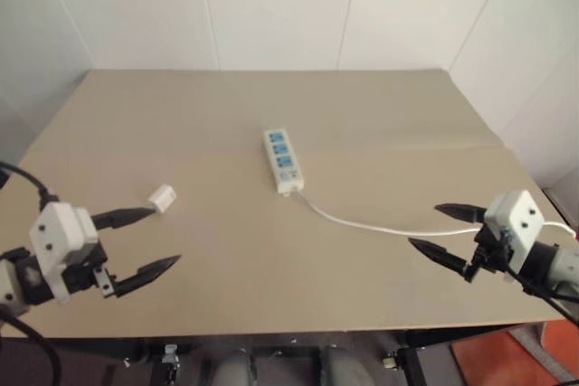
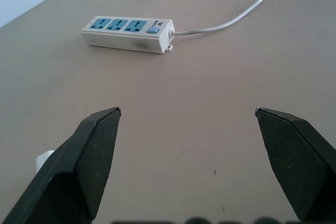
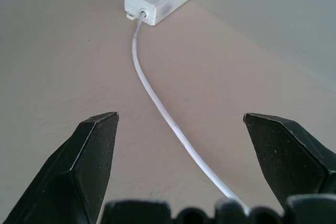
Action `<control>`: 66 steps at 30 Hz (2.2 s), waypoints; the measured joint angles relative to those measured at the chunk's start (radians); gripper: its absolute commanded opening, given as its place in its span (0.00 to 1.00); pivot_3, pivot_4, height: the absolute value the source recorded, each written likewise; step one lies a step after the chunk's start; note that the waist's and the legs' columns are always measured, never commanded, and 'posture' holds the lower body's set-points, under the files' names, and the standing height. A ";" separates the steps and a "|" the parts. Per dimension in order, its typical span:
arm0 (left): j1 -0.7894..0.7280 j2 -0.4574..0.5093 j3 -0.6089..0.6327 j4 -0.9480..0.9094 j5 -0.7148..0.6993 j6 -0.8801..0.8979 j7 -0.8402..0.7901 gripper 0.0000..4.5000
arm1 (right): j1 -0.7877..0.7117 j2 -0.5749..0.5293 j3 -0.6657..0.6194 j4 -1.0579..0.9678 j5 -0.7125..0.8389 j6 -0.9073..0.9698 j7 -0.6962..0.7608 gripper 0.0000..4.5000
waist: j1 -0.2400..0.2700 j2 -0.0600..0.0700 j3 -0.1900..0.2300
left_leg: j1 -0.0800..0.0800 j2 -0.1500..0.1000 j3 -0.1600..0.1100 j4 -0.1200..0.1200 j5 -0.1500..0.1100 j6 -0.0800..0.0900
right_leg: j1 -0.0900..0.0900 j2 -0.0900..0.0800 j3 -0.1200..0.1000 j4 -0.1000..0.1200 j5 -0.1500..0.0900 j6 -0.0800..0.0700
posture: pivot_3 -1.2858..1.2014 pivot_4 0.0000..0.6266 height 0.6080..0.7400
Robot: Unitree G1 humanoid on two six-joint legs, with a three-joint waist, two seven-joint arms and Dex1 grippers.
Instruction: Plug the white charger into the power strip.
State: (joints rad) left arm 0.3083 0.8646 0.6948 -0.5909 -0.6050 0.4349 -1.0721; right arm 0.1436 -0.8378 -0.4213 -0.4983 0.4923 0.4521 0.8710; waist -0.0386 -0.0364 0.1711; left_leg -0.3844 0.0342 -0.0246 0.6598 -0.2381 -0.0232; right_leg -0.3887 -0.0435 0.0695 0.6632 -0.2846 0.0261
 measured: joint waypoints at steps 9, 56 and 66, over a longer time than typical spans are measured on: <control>0.000 0.000 0.000 0.011 0.000 -0.001 -0.009 1.00 | -0.002 -0.001 0.000 -0.001 0.000 0.000 0.001 1.00 | 0.001 0.000 0.000 | 0.000 0.000 0.000 0.000 0.000 0.000 | 0.000 0.000 0.000 0.000 0.000 0.000 | 0.52 0.24 1.00; -0.084 0.002 -0.113 0.016 -0.006 -0.017 0.049 1.00 | -0.712 0.690 0.668 0.696 -0.473 -0.009 -0.434 0.49 | -0.016 0.001 0.000 | -0.013 0.000 -0.002 -0.001 0.000 0.000 | -0.018 0.000 -0.001 0.005 0.002 -0.002 | 0.52 0.24 1.00; -0.088 0.002 -0.117 0.015 -0.003 -0.020 0.056 1.00 | -0.665 0.602 0.662 0.608 -0.449 -0.021 -0.320 0.04 | -0.017 0.002 0.000 | -0.013 0.000 -0.002 -0.001 -0.001 0.000 | -0.017 -0.001 -0.001 0.005 0.002 -0.002 | 0.52 0.24 1.00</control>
State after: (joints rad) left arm 0.2200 0.8666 0.5782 -0.5754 -0.6079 0.4149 -1.0160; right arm -0.5214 -0.2361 0.2402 0.1096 0.0437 0.4313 0.5509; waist -0.0553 -0.0349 0.1711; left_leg -0.3977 0.0340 -0.0269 0.6585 -0.2388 -0.0232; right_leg -0.4062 -0.0441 0.0684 0.6682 -0.2829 0.0241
